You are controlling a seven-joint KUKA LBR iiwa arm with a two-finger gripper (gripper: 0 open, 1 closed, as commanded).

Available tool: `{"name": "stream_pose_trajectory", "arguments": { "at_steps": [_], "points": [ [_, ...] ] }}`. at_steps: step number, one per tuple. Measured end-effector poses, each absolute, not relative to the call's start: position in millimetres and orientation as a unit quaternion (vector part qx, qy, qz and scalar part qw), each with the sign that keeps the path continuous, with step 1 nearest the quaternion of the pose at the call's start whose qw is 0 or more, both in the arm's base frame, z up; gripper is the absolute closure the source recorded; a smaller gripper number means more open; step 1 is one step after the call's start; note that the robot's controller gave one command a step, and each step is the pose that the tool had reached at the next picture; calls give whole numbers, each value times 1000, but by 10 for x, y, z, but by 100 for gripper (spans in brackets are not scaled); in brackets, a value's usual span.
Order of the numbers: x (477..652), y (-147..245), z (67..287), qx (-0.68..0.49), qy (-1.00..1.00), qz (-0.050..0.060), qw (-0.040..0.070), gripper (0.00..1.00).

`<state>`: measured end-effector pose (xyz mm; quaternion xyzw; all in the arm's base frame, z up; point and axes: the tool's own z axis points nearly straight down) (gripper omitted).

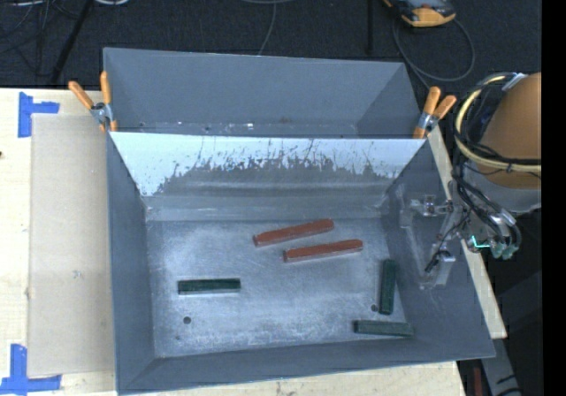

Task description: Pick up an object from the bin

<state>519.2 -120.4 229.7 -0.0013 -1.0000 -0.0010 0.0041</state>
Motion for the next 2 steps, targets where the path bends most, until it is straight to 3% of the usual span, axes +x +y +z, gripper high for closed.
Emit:
{"name": "stream_pose_trajectory", "arguments": {
  "at_steps": [1,2],
  "points": [
    [4944,-1319,680,391,-921,-3,2,0],
    [5209,-1375,1007,419,-908,0,-1,0]
  ]
}}
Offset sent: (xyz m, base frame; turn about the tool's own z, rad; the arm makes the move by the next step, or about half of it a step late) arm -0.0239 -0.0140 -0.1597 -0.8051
